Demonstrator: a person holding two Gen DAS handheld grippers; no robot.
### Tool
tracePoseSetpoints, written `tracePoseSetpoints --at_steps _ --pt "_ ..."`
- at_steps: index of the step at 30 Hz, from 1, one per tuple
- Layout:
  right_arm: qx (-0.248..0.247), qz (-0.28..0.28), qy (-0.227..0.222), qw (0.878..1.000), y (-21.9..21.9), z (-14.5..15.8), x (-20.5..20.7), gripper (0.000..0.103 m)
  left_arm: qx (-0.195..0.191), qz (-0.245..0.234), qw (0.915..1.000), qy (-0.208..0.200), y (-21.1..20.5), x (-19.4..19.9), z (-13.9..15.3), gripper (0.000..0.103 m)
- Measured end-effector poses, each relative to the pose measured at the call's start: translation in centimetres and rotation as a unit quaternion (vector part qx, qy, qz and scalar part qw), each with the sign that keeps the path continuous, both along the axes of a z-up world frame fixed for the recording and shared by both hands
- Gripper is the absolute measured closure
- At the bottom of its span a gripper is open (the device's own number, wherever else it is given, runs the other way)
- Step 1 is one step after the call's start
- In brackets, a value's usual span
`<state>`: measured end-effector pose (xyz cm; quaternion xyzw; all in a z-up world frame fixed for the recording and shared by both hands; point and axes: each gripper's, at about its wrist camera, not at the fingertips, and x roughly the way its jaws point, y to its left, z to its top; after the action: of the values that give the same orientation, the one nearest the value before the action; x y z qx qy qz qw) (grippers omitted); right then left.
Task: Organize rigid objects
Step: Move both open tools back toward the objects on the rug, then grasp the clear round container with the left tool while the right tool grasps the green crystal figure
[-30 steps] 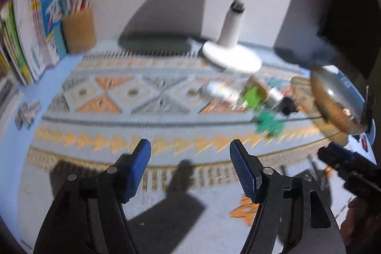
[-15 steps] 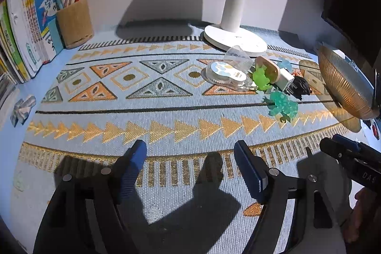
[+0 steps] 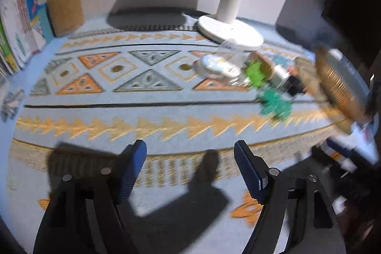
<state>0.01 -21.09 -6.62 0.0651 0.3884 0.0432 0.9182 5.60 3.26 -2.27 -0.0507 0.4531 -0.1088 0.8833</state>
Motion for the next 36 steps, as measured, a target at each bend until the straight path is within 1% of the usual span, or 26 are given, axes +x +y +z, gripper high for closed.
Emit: tracePoseSetpoints --at_steps 1,2,4,5,6,8,10,14,15,17,20,22,23,24,28,31,33,36 --pt "0.0 -0.001 -0.002 1.0 0.0 0.0 0.0 0.04 -0.022 -0.004 0.9997 0.009 -0.1 0.6 0.4 0.029" --pt "-0.001 -0.002 -0.003 1.0 0.1 0.1 -0.1 0.04 -0.051 -0.007 0.9984 0.021 -0.3 1.5 0.9 0.029" --pt "-0.004 -0.003 0.001 1.0 0.2 0.0 0.0 0.04 -0.081 -0.004 0.9962 0.032 -0.8 2.8 1.4 0.029" --pt "-0.005 -0.003 0.003 1.0 0.2 -0.1 0.0 0.04 -0.09 0.0 0.9954 0.034 -1.3 3.8 1.6 0.029" --pt "-0.003 -0.003 0.003 1.0 0.2 -0.1 0.0 0.04 -0.086 0.003 0.9959 0.03 -1.8 4.4 1.8 0.029" --pt "0.003 -0.007 -0.002 1.0 -0.1 0.1 -0.1 0.04 -0.061 0.013 0.9978 0.022 -3.1 5.7 1.8 0.03" --pt "0.015 -0.005 -0.003 1.0 -0.3 0.3 0.0 0.04 -0.045 0.019 0.9985 0.024 -4.0 7.2 1.4 0.03" --pt "0.037 0.027 0.02 0.999 0.2 1.0 1.3 0.04 -0.023 0.044 0.9984 0.029 -5.0 9.7 0.3 0.03" --pt "0.032 0.038 0.029 0.998 0.7 1.2 1.9 0.04 -0.017 0.047 0.9982 0.034 -5.2 10.2 -0.1 0.03" --pt "0.006 0.061 0.04 0.997 2.0 1.7 2.9 0.04 -0.006 0.051 0.9977 0.044 -5.6 10.9 -0.9 0.031" --pt "-0.026 0.083 0.036 0.996 3.5 2.0 4.1 0.04 0.026 0.048 0.9981 0.03 -6.7 11.4 -0.9 0.033" --pt "-0.034 0.091 0.038 0.995 4.1 1.8 5.3 0.04 0.041 0.047 0.9978 0.022 -7.1 11.6 -1.0 0.033" --pt "-0.035 0.092 0.04 0.994 4.3 1.5 5.8 0.04 0.048 0.045 0.9977 0.018 -7.3 11.7 -1.0 0.035" --pt "-0.034 0.093 0.043 0.994 4.3 1.2 6.3 0.04 0.055 0.04 0.9976 0.011 -7.4 11.7 -1.0 0.04" --pt "-0.029 0.102 0.049 0.993 4.7 0.4 7.5 0.04 0.054 0.019 0.9983 0.011 -6.9 11.4 -0.8 0.04" --pt "-0.045 0.101 0.041 0.993 5.0 0.2 8.3 0.04 0.046 -0.004 0.9989 0.012 -6.1 10.8 -0.7 0.04" --pt "-0.047 0.1 0.036 0.993 4.9 0.2 8.8 0.04 0.045 -0.024 0.9987 0.012 -5.7 10.0 -0.7 0.04" --pt "-0.047 0.098 0.028 0.994 5.1 0.1 9.2 0.04 0.059 -0.056 0.9967 0.001 -4.9 8.5 -0.6 0.04"
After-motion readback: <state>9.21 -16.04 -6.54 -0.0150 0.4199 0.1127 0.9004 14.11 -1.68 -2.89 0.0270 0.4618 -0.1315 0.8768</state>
